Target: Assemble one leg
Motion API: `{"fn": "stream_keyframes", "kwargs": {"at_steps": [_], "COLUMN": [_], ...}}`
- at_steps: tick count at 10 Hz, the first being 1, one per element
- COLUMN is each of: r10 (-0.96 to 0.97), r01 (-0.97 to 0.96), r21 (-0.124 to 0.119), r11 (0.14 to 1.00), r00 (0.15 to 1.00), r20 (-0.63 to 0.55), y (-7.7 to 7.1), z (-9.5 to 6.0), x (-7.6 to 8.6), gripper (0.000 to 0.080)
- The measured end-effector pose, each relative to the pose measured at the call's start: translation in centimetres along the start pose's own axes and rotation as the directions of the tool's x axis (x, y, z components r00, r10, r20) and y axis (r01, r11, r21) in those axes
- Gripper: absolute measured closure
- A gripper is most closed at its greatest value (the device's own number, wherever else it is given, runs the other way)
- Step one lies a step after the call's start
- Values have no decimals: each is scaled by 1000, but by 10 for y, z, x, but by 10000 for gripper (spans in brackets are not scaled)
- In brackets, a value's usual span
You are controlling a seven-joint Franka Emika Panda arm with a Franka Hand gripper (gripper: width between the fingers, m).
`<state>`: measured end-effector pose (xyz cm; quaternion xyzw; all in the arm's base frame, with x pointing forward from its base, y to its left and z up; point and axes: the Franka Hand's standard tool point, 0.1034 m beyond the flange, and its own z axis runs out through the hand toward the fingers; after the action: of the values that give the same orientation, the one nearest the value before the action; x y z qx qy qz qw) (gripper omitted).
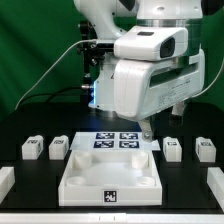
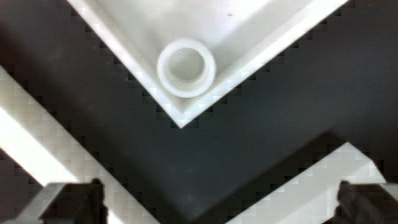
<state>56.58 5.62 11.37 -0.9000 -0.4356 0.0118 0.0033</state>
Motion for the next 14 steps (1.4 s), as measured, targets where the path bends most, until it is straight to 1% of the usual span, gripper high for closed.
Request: {"fn": "stream_keyframes", "kwargs": {"at_steps": [6, 9, 10, 11, 12, 13, 14], "r10": [0, -38, -76, -221, -376, -474, -526], "r01": [0, 38, 76, 220, 376, 473, 525], "r21": [1, 1, -6, -30, -30, -25, -29], "r11": [1000, 999, 997, 975, 926, 880, 850], "r00": [1000, 999, 997, 975, 926, 880, 850], "r20": [0, 1, -4, -21, -18, -18, -21], "y": [0, 0, -1, -15, -36, -49, -52], "z": [0, 1, 3, 17, 35, 52, 64], "x": [0, 0, -2, -18, -47, -73, -94], "gripper": [150, 150, 150, 150, 150, 150, 150]}}
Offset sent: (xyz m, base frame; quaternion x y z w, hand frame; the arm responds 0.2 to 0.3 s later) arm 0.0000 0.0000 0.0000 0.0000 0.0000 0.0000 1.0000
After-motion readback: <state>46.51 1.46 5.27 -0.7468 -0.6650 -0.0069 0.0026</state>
